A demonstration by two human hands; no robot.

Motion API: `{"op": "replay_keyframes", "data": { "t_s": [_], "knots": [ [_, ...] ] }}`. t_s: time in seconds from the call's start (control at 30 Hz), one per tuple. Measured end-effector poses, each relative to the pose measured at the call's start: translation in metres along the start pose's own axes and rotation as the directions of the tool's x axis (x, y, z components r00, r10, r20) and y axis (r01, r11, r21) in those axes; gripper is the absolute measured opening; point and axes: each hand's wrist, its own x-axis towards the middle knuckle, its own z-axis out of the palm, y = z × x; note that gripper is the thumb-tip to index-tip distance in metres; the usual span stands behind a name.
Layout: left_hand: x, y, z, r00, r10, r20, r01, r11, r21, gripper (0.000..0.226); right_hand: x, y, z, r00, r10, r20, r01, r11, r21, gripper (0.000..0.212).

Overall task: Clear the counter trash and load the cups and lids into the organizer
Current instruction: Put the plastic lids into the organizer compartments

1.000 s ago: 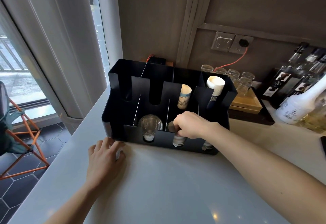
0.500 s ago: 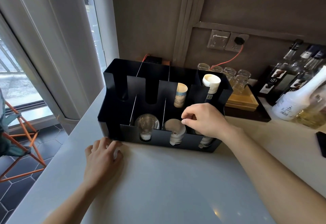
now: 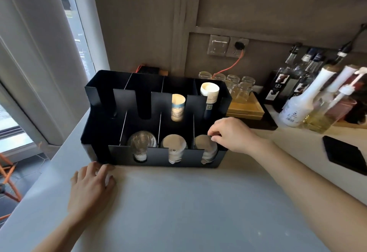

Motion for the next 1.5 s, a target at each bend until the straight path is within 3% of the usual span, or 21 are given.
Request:
{"op": "replay_keyframes", "data": {
  "t_s": [0.17, 0.37, 0.9, 1.5],
  "knots": [
    [-0.001, -0.003, 0.002, 0.999, 0.013, -0.037, -0.014, 1.000, -0.015, 0.041, 0.021, -0.006, 0.011, 0.962, -0.044, 0.271, 0.106, 0.969, -0.222, 0.029],
    [-0.001, -0.005, 0.004, 0.999, 0.015, -0.051, -0.016, 1.000, -0.011, 0.038, 0.037, -0.014, 0.019, 0.935, 0.026, 0.355, 0.103, 0.935, -0.339, 0.036],
    [0.001, -0.007, 0.004, 0.998, 0.023, -0.056, -0.023, 1.000, -0.009, 0.036, 0.044, -0.011, 0.032, 0.946, -0.004, 0.325, 0.077, 0.974, -0.212, 0.038],
    [0.001, -0.008, 0.005, 0.999, 0.008, -0.034, -0.008, 1.000, -0.017, 0.035, 0.046, -0.014, 0.032, 0.932, 0.011, 0.362, 0.079, 0.970, -0.232, 0.036]
  ]
}}
